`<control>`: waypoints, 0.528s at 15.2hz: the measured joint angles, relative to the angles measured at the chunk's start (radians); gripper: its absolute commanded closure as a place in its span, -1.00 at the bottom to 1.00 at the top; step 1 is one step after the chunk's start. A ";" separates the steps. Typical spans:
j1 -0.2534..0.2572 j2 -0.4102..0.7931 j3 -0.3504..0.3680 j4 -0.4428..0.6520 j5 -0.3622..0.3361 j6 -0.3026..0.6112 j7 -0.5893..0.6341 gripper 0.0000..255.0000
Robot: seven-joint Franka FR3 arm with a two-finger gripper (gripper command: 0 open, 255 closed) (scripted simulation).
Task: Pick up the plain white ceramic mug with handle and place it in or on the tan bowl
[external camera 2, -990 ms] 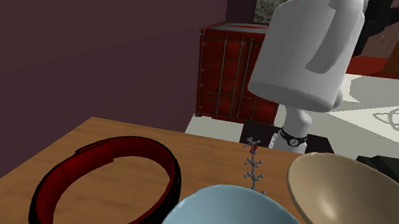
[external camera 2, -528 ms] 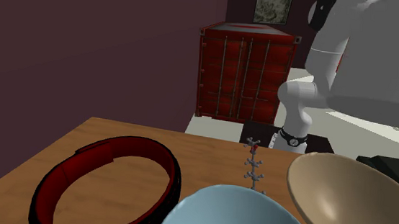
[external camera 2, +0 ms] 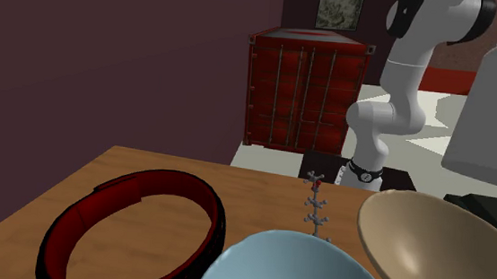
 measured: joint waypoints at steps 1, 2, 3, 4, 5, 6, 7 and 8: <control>0.001 -0.007 0.001 -0.025 -0.002 0.018 0.004 1.00; 0.002 -0.014 0.002 -0.047 -0.004 0.032 0.007 1.00; 0.003 -0.024 0.002 -0.071 -0.007 0.047 0.010 1.00; 0.003 -0.033 0.003 -0.098 -0.009 0.064 0.013 1.00; 0.003 -0.039 0.002 -0.118 -0.011 0.078 0.015 1.00; 0.003 -0.047 0.002 -0.143 -0.013 0.096 0.018 1.00; 0.003 -0.051 0.003 -0.160 -0.015 0.108 0.021 1.00; 0.003 -0.056 0.003 -0.180 -0.016 0.123 0.023 1.00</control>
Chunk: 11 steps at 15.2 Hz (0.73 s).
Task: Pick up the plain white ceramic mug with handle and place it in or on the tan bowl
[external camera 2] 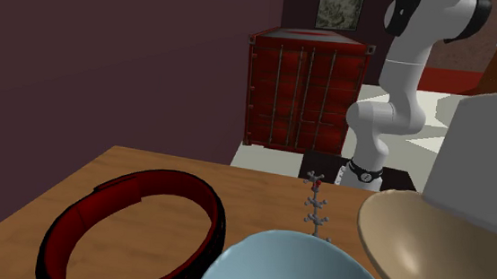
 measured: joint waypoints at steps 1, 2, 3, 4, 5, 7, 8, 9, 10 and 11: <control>0.000 -0.004 0.000 -0.020 -0.001 0.016 0.002 1.00; 0.000 -0.013 0.000 -0.045 -0.004 0.031 0.006 1.00; 0.001 -0.016 0.001 -0.061 -0.005 0.045 0.009 1.00; 0.000 -0.022 0.001 -0.085 -0.007 0.063 0.011 1.00; 0.000 -0.029 0.001 -0.102 -0.007 0.077 0.014 1.00; 0.000 -0.040 0.001 -0.120 -0.001 0.098 0.017 1.00; 0.000 -0.041 0.001 -0.123 0.004 0.101 0.018 1.00; -0.001 -0.043 0.001 -0.125 0.006 0.103 0.018 1.00; -0.001 -0.044 0.001 -0.126 0.006 0.102 0.017 1.00; -0.001 -0.045 0.002 -0.128 0.005 0.104 0.018 1.00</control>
